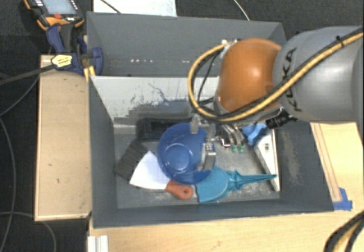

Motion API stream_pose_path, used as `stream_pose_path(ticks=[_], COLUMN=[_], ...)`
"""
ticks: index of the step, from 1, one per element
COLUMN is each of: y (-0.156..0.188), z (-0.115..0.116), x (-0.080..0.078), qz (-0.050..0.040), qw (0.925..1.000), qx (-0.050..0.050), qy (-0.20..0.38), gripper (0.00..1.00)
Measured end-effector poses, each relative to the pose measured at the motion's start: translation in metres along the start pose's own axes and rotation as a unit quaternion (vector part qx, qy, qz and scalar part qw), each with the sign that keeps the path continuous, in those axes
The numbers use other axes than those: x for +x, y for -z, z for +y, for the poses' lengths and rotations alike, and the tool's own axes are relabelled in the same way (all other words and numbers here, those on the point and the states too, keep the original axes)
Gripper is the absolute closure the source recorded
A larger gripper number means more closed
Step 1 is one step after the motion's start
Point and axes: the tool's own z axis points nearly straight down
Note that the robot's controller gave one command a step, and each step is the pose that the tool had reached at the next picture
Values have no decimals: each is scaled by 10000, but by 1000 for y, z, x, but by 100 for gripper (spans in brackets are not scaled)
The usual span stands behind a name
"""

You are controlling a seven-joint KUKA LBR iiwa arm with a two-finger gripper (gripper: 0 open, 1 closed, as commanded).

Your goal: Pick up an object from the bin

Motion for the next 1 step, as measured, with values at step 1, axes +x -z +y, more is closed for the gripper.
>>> stream_pose_path(ticks=[1], y=[3], z=[0], x=[0], qz=[-18], qw=[10000], qx=[-3], qy=[-5], gripper=[0])
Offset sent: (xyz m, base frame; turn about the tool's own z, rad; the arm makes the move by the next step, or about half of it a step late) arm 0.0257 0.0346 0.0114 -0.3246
